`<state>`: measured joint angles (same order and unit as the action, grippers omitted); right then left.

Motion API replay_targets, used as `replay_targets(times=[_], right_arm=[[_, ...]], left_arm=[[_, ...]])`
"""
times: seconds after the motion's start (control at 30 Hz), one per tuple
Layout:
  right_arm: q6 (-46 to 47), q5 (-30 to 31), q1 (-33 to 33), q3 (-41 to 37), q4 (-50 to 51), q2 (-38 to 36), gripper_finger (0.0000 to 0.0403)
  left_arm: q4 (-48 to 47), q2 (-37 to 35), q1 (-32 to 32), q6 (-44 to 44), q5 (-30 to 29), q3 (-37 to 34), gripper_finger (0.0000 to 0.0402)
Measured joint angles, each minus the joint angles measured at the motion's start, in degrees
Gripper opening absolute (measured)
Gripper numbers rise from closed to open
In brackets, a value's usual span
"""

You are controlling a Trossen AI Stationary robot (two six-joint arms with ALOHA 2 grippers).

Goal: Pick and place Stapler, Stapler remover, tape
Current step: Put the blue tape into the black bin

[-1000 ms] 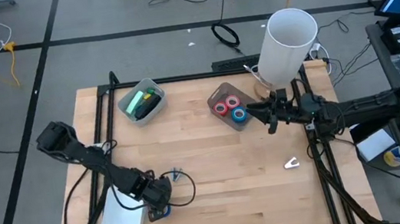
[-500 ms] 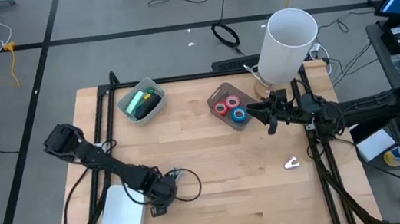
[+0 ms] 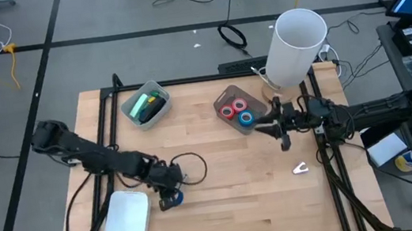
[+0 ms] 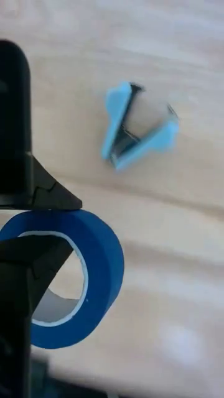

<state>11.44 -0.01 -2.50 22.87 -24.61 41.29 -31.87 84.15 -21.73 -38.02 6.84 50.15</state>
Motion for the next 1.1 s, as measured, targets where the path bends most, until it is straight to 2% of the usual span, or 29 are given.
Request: replay_targets(times=[0.1,0.33,0.53,0.77,1.1], right_arm=[[-1.5,-3.4,0.1,0.0,-0.8,0.6,0.0111],[-3.5,-3.2,3.1,0.0,-1.5,4.1,0.0111],[-4.3,-3.1,6.0,0.1,-8.5,9.8,0.0112],[-10.1,-2.8,8.3,5.9,-10.4,17.1,0.0112],[-21.9,0.2,8.6,17.0,-6.4,26.2,0.0112]], left_arm=[[3.0,-4.4,1.4,-1.0,1.1,0.0,0.0037],[15.1,-11.2,7.8,-3.7,-3.5,0.0,0.0037],[25.2,-10.1,12.5,-3.2,-4.4,0.1,0.0037],[32.9,-8.6,17.0,-6.3,0.0,0.1,0.0037],[36.6,-7.9,20.3,-20.3,3.9,0.1,0.0037]])
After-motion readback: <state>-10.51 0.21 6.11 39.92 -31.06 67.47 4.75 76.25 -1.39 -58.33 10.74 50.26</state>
